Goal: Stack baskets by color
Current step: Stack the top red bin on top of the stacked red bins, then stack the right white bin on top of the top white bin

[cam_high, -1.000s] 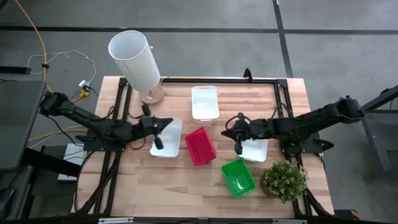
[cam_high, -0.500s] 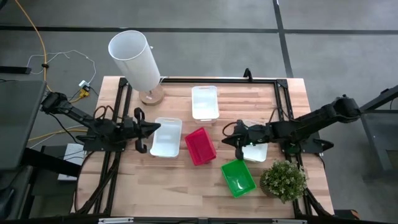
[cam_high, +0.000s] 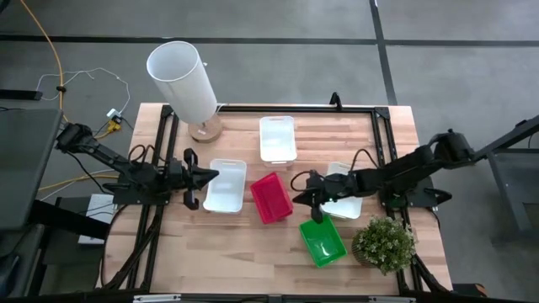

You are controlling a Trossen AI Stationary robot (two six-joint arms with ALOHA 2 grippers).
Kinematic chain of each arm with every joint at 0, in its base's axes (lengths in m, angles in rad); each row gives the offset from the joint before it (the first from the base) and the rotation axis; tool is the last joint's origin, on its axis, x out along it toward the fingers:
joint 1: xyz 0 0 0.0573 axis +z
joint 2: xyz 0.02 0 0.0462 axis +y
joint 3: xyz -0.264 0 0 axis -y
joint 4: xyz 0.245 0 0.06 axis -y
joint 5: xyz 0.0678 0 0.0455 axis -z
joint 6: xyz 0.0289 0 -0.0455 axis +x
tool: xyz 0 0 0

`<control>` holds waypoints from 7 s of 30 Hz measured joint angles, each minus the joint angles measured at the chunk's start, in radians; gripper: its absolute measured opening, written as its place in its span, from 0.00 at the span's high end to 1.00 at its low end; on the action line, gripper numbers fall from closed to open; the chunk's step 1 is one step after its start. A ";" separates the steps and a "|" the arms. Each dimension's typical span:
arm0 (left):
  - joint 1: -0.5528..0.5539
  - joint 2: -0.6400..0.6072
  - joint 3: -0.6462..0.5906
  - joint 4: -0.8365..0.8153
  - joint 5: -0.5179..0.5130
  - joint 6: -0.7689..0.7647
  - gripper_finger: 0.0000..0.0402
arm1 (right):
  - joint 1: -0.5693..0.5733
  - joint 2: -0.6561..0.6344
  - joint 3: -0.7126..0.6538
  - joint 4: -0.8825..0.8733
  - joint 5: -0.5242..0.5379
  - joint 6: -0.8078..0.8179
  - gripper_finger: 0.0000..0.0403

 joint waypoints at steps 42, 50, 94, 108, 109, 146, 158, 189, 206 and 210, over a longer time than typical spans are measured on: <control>-0.003 0.000 0.000 -0.025 0.000 -0.026 1.00 | 0.034 0.220 0.205 0.103 0.116 -0.330 1.00; -0.003 0.000 0.000 -0.029 0.000 -0.030 1.00 | -0.003 0.239 0.205 0.075 0.037 -0.253 1.00; -0.219 -0.076 0.001 -0.127 -0.208 0.096 1.00 | 0.141 -0.310 -0.153 0.252 0.406 -0.314 1.00; -0.218 -0.076 0.001 -0.127 -0.208 0.079 1.00 | 0.140 -0.310 -0.111 0.133 0.402 -0.173 1.00; -0.218 -0.076 0.001 -0.127 -0.208 0.079 1.00 | 0.140 -0.310 -0.111 0.136 0.389 -0.169 1.00; -0.217 -0.077 0.001 -0.126 -0.154 0.025 1.00 | 0.040 0.255 0.487 -1.369 0.409 0.924 0.41; -0.217 -0.077 0.001 -0.127 -0.154 0.025 1.00 | 0.017 0.353 0.486 -1.375 0.442 0.975 0.59; -0.217 -0.077 0.001 -0.119 -0.139 0.026 1.00 | -0.128 0.301 1.100 -1.189 0.714 0.342 1.00; -0.217 -0.077 0.001 -0.119 -0.138 0.026 1.00 | -0.394 0.493 1.175 -0.984 0.478 0.434 1.00; -0.217 -0.077 0.001 -0.120 -0.138 0.026 1.00 | -0.401 0.545 1.175 -0.888 0.408 0.427 1.00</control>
